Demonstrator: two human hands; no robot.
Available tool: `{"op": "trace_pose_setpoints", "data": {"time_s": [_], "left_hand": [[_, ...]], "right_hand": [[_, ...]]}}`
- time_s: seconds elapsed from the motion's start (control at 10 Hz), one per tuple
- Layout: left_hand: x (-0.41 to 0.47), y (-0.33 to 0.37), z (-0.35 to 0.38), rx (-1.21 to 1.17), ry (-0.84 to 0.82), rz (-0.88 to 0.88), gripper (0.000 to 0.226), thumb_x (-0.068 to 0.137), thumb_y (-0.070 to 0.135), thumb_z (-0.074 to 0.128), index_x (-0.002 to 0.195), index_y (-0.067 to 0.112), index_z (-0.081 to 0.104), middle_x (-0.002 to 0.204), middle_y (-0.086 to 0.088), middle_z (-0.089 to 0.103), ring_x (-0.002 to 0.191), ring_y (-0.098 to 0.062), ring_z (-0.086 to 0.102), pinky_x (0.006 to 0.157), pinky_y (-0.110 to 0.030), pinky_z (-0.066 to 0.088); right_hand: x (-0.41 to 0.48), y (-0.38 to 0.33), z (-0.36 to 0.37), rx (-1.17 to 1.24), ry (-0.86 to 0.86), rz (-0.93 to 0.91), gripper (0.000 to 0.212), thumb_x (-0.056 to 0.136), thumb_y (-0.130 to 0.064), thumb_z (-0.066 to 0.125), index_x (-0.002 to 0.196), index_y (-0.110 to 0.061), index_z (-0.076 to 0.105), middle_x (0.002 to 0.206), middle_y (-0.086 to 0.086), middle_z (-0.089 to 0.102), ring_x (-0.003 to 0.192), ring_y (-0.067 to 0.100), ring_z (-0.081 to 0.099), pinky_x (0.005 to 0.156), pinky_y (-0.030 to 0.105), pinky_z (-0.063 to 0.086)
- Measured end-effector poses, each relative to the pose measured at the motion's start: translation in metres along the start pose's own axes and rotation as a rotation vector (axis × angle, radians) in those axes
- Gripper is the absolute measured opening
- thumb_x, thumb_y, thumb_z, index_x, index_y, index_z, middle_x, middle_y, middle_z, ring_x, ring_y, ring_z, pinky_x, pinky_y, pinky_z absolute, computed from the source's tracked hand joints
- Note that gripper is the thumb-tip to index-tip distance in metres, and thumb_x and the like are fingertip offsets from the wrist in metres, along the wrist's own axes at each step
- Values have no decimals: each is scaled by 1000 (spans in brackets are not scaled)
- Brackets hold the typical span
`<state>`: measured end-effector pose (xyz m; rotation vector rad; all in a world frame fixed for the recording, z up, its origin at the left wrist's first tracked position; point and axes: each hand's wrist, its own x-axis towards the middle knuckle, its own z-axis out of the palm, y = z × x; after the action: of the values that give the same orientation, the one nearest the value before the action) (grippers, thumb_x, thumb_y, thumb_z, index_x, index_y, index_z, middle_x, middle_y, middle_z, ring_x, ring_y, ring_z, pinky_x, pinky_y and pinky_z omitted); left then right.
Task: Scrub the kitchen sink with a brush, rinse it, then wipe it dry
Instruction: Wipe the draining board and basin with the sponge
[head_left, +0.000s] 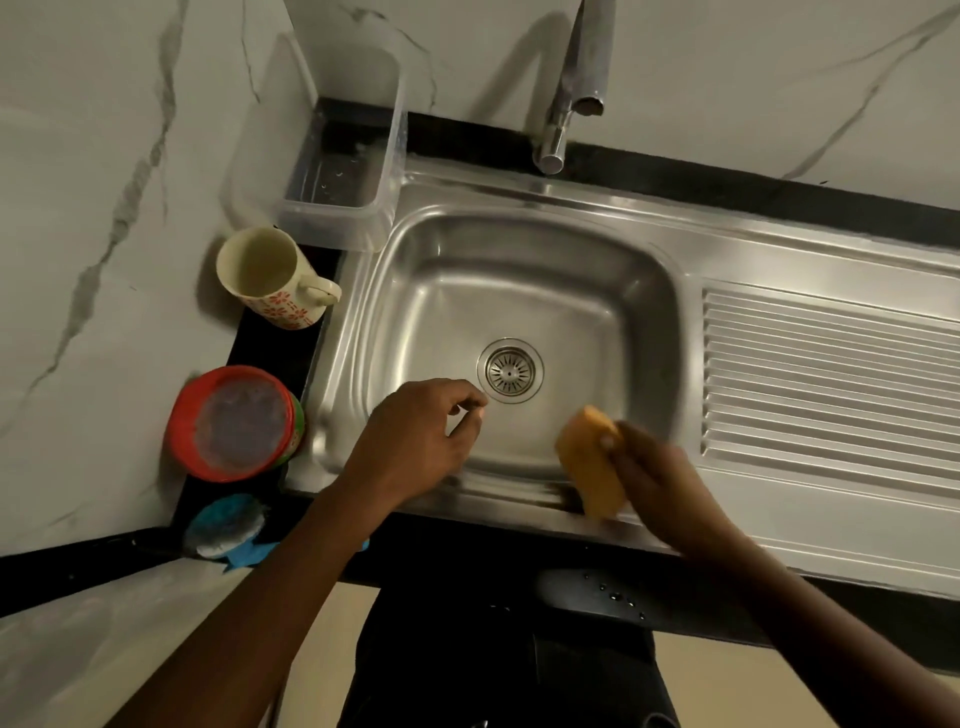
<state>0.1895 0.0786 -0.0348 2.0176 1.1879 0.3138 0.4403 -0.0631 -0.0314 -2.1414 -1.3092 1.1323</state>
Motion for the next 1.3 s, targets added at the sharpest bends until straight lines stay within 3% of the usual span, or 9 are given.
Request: {"op": "trace_pose_setpoints", "data": {"time_s": [0.2, 0.5, 0.7, 0.8, 0.9, 1.0, 1.1, 1.2, 1.3], "left_hand": [[12, -10, -13, -21, 46, -34, 20, 95, 41, 63, 105, 32, 77, 94, 18, 74, 91, -1, 68, 81, -37, 60], [30, -10, -17, -31, 57, -28, 24, 95, 44, 59, 107, 32, 76, 97, 19, 75, 92, -1, 69, 81, -38, 61], [41, -14, -20, -20, 64, -34, 22, 95, 43, 61, 107, 33, 76, 97, 20, 74, 92, -1, 68, 81, -39, 61], [44, -18, -21, -9, 58, -41, 25, 94, 45, 58, 108, 33, 75, 99, 19, 74, 92, -2, 68, 80, -38, 61], [38, -15, -24, -10, 62, -58, 24, 95, 46, 59, 109, 34, 75, 100, 20, 73, 89, -3, 68, 80, -36, 60], [27, -12, -26, -28, 112, -97, 18, 97, 37, 67, 111, 31, 77, 96, 23, 68, 84, -2, 65, 81, -31, 58], [18, -16, -25, -39, 140, -153, 18, 97, 31, 70, 114, 28, 77, 96, 23, 68, 85, 4, 58, 78, -15, 51], [15, -21, -29, -39, 137, -184, 17, 97, 32, 70, 113, 29, 77, 96, 25, 65, 86, 6, 58, 79, -12, 49], [12, -25, -35, -51, 161, -168, 18, 98, 29, 70, 114, 25, 77, 104, 15, 74, 89, 0, 62, 84, -26, 57]], "right_hand": [[89, -51, 10, 965, 98, 366, 30, 108, -28, 54, 136, -17, 52, 119, 7, 66, 108, 27, 68, 77, 45, 63], [175, -64, 34, 1381, 271, 461, 35, 104, -20, 59, 135, -11, 47, 131, 19, 60, 117, 40, 64, 98, 58, 56], [240, -81, 4, 1303, 587, 465, 32, 107, -10, 44, 138, -6, 51, 115, 12, 62, 99, 26, 65, 95, 41, 59], [272, -95, -4, 1029, 607, 483, 38, 101, -6, 49, 139, -5, 51, 116, 10, 61, 98, 24, 66, 72, 29, 59], [283, -118, 6, 172, 488, 478, 53, 94, -4, 64, 144, 1, 48, 136, 16, 54, 119, 40, 62, 89, 40, 58], [291, -136, 19, -280, 322, 453, 47, 93, -8, 67, 138, 0, 57, 137, 19, 56, 122, 46, 61, 98, 54, 55], [316, -153, 52, -1, 164, 386, 47, 97, -12, 66, 141, -2, 55, 139, 15, 60, 121, 37, 64, 94, 43, 58], [331, -181, 95, 369, -144, 368, 51, 99, 1, 55, 148, 8, 44, 148, 28, 53, 112, 35, 68, 68, 23, 57], [317, -194, 113, 576, -154, 320, 47, 96, 8, 49, 142, 16, 46, 147, 38, 47, 134, 50, 52, 80, 40, 57]]}}
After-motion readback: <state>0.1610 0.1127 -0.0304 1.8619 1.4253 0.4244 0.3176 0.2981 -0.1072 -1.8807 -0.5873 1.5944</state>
